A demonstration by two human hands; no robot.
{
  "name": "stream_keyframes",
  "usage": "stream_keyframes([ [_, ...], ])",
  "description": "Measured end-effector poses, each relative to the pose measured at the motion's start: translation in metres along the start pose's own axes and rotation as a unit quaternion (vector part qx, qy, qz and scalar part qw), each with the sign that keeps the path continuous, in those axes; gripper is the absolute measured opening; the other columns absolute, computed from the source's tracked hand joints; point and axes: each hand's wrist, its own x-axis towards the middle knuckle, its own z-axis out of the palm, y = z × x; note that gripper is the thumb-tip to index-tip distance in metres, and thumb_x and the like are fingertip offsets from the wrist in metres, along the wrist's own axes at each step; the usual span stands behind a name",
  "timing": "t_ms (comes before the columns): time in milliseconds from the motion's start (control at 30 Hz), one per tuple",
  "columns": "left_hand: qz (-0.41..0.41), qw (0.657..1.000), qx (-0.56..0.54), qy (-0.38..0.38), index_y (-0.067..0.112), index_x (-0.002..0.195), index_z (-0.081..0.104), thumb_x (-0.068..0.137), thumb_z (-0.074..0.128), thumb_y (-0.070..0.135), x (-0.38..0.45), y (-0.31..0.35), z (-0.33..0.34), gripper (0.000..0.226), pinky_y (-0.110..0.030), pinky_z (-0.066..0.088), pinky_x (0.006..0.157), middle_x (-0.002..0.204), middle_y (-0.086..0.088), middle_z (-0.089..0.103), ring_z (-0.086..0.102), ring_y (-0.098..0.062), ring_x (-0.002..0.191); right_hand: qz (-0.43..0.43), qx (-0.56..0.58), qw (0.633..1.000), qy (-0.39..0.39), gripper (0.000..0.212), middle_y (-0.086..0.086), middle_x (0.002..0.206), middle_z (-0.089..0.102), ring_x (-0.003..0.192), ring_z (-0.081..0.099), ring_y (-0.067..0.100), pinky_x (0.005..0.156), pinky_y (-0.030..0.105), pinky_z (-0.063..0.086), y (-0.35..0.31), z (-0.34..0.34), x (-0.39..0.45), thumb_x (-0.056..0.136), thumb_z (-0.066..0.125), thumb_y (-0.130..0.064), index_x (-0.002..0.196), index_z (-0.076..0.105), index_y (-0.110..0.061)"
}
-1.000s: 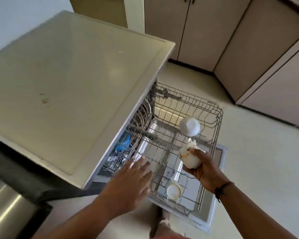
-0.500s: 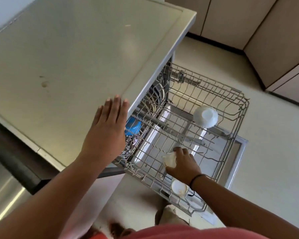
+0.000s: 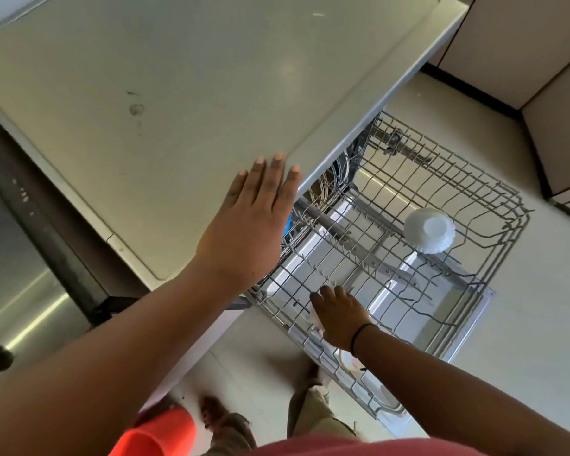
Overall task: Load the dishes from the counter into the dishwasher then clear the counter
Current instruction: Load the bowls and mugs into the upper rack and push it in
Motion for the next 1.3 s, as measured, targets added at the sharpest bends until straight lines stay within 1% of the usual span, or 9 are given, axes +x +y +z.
stream_keyframes([
  [200, -0.003, 1.000, -0.022, 0.006, 0.009, 0.151, -0.008, 0.087, 0.023, 0.025, -0.001, -0.004, 0.003, 0.073, -0.046, 0.005, 0.119, 0.159, -0.019, 0.001, 0.001, -0.036, 0.146, -0.052, -0.079, 0.995, -0.040, 0.075, 0.014, 0.141, 0.031, 0.122, 0.039, 0.036, 0.098, 0.044, 0.040, -0.012, 0.004, 0.004, 0.086, 0.063, -0.022, 0.146, 0.019, -0.014],
  [367, -0.007, 1.000, -0.028, -0.002, 0.011, 0.149, -0.014, 0.086, 0.023, 0.025, -0.002, -0.004, 0.005, 0.075, -0.045, 0.004, 0.120, 0.159, -0.018, -0.003, -0.002, -0.035, 0.147, -0.041, -0.057, 0.995, -0.065, 0.076, 0.014, 0.145, 0.026, 0.122, 0.042, 0.036, 0.093, 0.043, 0.047, -0.013, 0.006, 0.004, 0.090, 0.059, -0.020, 0.149, 0.012, -0.020],
  [500, -0.004, 1.000, -0.029, -0.009, 0.011, 0.150, -0.014, 0.086, 0.022, 0.025, -0.001, -0.004, 0.002, 0.075, -0.045, 0.004, 0.120, 0.159, -0.018, -0.005, -0.003, -0.035, 0.147, -0.039, -0.029, 0.997, -0.063, 0.101, 0.011, 0.151, 0.023, 0.130, 0.039, 0.035, 0.103, 0.046, 0.041, -0.002, 0.002, -0.002, 0.080, 0.071, -0.025, 0.151, -0.001, -0.027],
  [667, -0.003, 0.999, -0.043, -0.014, 0.012, 0.151, -0.010, 0.094, 0.038, 0.027, -0.002, -0.004, 0.002, 0.076, -0.044, 0.003, 0.120, 0.160, -0.016, -0.004, -0.003, -0.034, 0.147, 0.009, 0.063, 0.998, -0.015, 0.119, 0.007, 0.153, 0.026, 0.133, 0.038, 0.030, 0.106, 0.046, 0.039, 0.020, -0.027, -0.024, 0.066, 0.081, -0.045, 0.152, 0.000, -0.030],
  [833, 0.010, 0.992, -0.129, 0.005, 0.012, 0.152, 0.006, 0.097, 0.039, 0.037, -0.010, -0.007, -0.005, 0.069, -0.043, 0.005, 0.120, 0.160, -0.015, 0.002, 0.001, -0.030, 0.148, 0.126, 0.118, 0.981, 0.090, 0.101, 0.009, 0.149, 0.034, 0.133, 0.037, 0.029, 0.108, 0.046, 0.038, 0.021, -0.095, -0.061, 0.076, 0.070, -0.055, 0.150, 0.009, -0.024],
  [933, 0.015, 0.983, -0.182, 0.029, 0.013, 0.152, 0.015, 0.097, 0.037, 0.041, -0.035, -0.015, -0.017, 0.065, -0.046, 0.008, 0.120, 0.160, -0.012, 0.002, 0.001, -0.029, 0.148, 0.151, 0.132, 0.963, 0.179, 0.092, 0.007, 0.144, 0.040, 0.131, 0.039, 0.027, 0.106, 0.042, 0.038, 0.005, -0.147, -0.088, 0.079, 0.064, -0.059, 0.148, 0.016, -0.023],
  [1000, 0.008, 0.982, -0.180, 0.060, 0.015, 0.151, 0.018, 0.096, 0.031, 0.048, -0.060, -0.033, -0.028, 0.065, -0.043, 0.005, 0.120, 0.160, -0.010, 0.004, 0.003, -0.028, 0.148, 0.147, 0.127, 0.951, 0.241, 0.087, 0.004, 0.142, 0.042, 0.130, 0.040, 0.024, 0.104, 0.040, 0.038, -0.017, -0.182, -0.103, 0.079, 0.061, -0.064, 0.146, 0.021, -0.025],
  [1100, -0.038, 0.977, -0.175, 0.113, 0.015, 0.145, 0.035, 0.091, 0.029, 0.050, -0.110, -0.077, -0.042, 0.064, -0.042, 0.012, 0.117, 0.156, -0.009, 0.024, 0.021, -0.029, 0.145, 0.120, 0.116, 0.938, 0.304, 0.079, 0.002, 0.140, 0.043, 0.128, 0.039, 0.023, 0.102, 0.037, 0.039, -0.062, -0.224, -0.115, 0.081, 0.056, -0.066, 0.143, 0.027, -0.026],
  [1300, -0.216, 0.954, -0.175, 0.111, 0.015, 0.129, 0.057, 0.086, 0.040, 0.049, -0.261, -0.188, -0.026, 0.057, -0.034, 0.021, 0.111, 0.143, -0.008, 0.049, 0.046, -0.028, 0.132, 0.000, 0.101, 0.943, 0.318, 0.074, -0.001, 0.140, 0.042, 0.129, 0.037, 0.020, 0.105, 0.036, 0.038, -0.201, -0.275, -0.085, 0.081, 0.059, -0.060, 0.140, 0.029, -0.029],
])
